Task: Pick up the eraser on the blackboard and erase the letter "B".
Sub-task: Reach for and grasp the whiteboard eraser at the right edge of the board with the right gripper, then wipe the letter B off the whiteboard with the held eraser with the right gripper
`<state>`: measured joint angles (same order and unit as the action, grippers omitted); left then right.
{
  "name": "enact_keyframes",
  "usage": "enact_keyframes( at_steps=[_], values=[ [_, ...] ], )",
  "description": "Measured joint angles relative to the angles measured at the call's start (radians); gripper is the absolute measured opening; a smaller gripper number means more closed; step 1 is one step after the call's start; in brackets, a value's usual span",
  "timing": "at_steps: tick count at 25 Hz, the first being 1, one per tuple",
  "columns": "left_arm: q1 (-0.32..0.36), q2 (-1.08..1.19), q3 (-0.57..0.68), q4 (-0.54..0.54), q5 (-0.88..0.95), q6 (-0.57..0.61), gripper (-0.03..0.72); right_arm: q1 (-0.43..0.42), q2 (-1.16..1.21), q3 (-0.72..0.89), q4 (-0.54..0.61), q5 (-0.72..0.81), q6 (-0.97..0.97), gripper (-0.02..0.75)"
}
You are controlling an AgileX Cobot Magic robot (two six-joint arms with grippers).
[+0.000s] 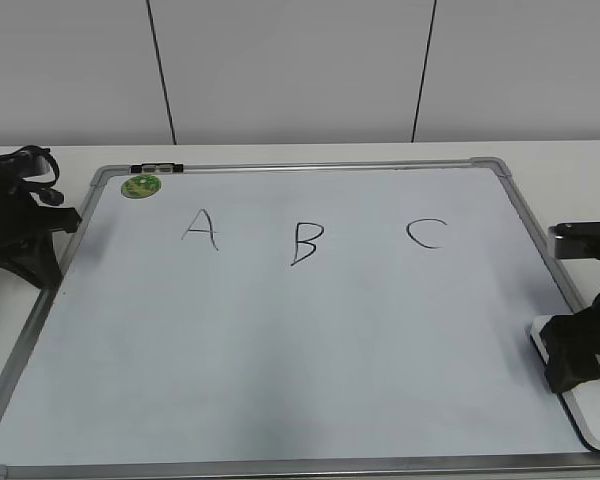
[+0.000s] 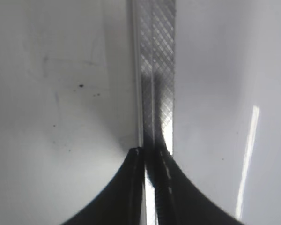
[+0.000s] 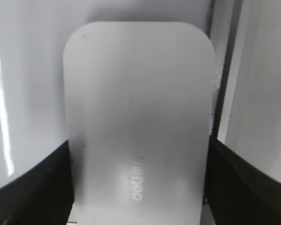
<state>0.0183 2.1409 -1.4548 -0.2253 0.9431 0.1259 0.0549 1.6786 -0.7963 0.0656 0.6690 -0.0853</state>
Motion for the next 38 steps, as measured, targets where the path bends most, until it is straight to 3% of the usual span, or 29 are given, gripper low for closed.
enact_keyframes(
  at_steps=[5, 11, 23, 30, 38],
  values=[
    [0.0, 0.0, 0.0, -0.002, 0.0, 0.0, 0.032, 0.0, 0.0, 0.0, -0.002, 0.0, -0.001, 0.533],
    [0.0, 0.0, 0.0, -0.002, 0.0, 0.0, 0.032, 0.0, -0.003, -0.029, -0.003, 0.047, -0.001, 0.531],
    [0.0, 0.0, -0.001, -0.002, 0.006, 0.0, 0.032, 0.017, -0.061, -0.41, 0.074, 0.372, -0.065, 0.531],
    [0.0, 0.0, -0.001, -0.002, 0.009, 0.0, 0.031, 0.169, 0.032, -0.651, 0.074, 0.425, -0.069, 0.531],
    [0.0, 0.0, -0.001, -0.002, 0.011, 0.0, 0.032, 0.313, 0.322, -0.999, 0.05, 0.537, -0.071, 0.531]
  ],
)
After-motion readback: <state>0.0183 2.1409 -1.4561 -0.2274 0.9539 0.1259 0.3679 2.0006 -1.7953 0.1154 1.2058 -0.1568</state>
